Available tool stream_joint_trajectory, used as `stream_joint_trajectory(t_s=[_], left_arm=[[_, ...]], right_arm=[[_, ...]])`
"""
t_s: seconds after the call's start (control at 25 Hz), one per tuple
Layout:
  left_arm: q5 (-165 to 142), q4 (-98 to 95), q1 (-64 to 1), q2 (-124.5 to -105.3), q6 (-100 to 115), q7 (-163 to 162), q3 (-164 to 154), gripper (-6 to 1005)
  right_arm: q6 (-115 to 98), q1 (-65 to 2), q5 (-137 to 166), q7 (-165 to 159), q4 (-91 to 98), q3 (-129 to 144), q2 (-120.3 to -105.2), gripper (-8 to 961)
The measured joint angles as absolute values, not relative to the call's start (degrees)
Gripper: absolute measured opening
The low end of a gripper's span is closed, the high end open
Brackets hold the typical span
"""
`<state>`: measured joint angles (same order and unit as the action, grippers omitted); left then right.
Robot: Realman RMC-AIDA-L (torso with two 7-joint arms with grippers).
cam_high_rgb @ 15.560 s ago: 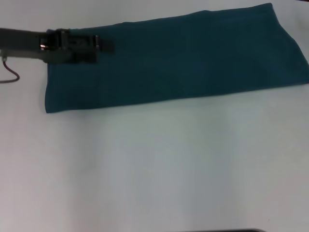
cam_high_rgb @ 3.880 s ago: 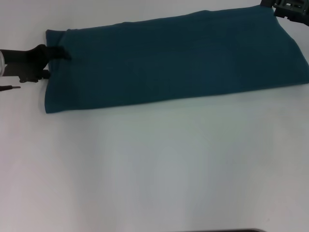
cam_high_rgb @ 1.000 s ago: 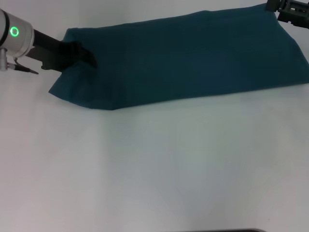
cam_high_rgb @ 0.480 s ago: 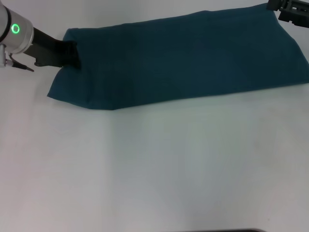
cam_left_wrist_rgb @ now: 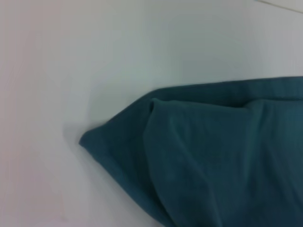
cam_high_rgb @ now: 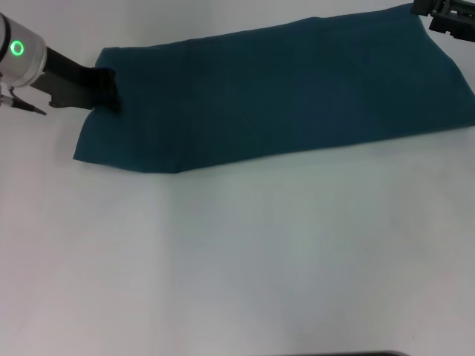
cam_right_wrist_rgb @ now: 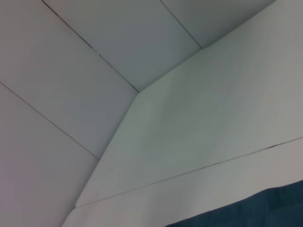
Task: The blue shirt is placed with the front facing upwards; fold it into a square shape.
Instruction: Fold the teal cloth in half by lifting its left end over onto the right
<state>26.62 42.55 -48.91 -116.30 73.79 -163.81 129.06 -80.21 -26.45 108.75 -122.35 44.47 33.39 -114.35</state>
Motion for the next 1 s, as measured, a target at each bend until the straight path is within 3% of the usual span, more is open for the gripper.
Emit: stream_joint_trajectory(t_s=[0.24,0.6,1.0], left_arm=[[26.4,48.2,-46.3,-116.06,75.8,-164.5,129.3,26],[25.1,48.7,-43.6,-112.84,76.8,-166.4,129.6,26],[16.3,49.3,-43.5,-112.21,76.4,-168.0,133.9,25]], right_arm=[[-80.2,-26.4,108.8,-122.6,44.5,33.0,-114.34,944],[-80.2,-26.6,109.0,-123.2,44.5,32.7,-114.34,945],[-80.2,-26.5,109.2,-123.3,44.5,32.7,-114.34,944]])
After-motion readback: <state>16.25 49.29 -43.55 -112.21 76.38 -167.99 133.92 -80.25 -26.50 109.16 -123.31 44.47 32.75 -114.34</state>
